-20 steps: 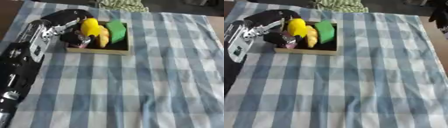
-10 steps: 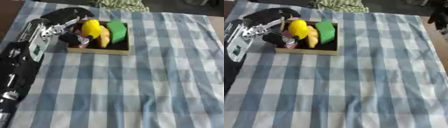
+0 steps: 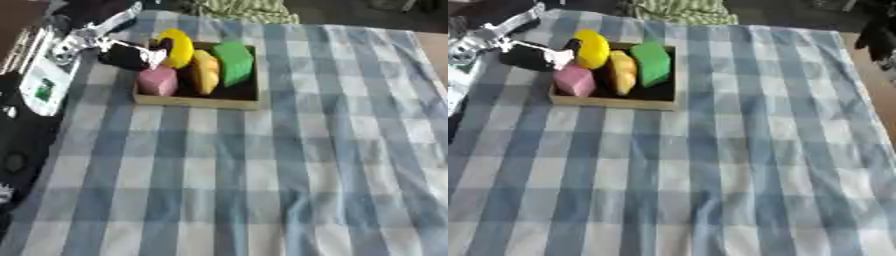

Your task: Pick up objects on the table and place them in the box.

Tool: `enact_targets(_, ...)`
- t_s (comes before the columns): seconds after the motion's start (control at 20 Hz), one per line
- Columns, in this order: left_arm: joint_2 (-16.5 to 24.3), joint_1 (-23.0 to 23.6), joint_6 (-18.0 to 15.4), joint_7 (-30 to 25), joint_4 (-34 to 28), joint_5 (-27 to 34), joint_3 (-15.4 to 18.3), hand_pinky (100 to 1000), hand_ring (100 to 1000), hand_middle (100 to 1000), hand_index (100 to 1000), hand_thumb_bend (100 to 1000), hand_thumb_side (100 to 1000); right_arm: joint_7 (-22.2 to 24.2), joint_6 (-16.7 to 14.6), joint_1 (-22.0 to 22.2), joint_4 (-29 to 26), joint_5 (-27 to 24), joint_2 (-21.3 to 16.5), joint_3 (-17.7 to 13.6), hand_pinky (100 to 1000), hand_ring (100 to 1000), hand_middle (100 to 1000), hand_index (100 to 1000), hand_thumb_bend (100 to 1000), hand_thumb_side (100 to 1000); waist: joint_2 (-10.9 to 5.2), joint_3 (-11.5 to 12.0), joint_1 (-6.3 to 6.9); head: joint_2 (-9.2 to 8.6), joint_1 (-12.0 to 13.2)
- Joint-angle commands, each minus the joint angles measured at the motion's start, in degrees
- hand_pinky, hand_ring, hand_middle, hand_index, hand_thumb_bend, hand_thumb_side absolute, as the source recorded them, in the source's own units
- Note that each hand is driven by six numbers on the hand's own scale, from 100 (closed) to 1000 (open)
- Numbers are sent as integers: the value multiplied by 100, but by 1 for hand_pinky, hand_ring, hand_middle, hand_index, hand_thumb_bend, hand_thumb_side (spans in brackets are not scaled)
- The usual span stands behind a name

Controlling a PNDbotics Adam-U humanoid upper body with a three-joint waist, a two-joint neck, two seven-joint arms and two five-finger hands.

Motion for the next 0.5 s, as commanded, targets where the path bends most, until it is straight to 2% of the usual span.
enact_targets(0.05, 583, 197, 215, 146, -1044, 932, -23, 1000, 983, 881, 965, 100, 307, -73, 0, -23, -105, -28, -206, -91, 1000, 1000, 463, 917, 100, 470, -184, 14, -3, 30, -56)
enact_targets(0.2, 991, 723, 567, 395, -1968, 1882, 44, 1000, 959, 864, 954, 100, 416, -142, 7, -12, -171, -42, -226, -97, 1000, 1000, 465, 917, 100, 470, -218, 36, -3, 47, -89)
enact_targets(0.25, 1093, 902, 672, 472, -2250, 2141, 98, 1000, 958, 865, 954, 100, 418, -172, 8, -3, -192, -44, -230, -104, 1000, 1000, 465, 917, 100, 470, -230, 44, -6, 51, -96)
enact_targets(0.5, 1404, 1613, 1085, 694, -3210, 2872, 355, 1000, 942, 860, 938, 100, 505, -304, 6, 37, -294, -65, -241, -106, 1000, 1000, 468, 916, 100, 470, -294, 49, -15, 68, -101)
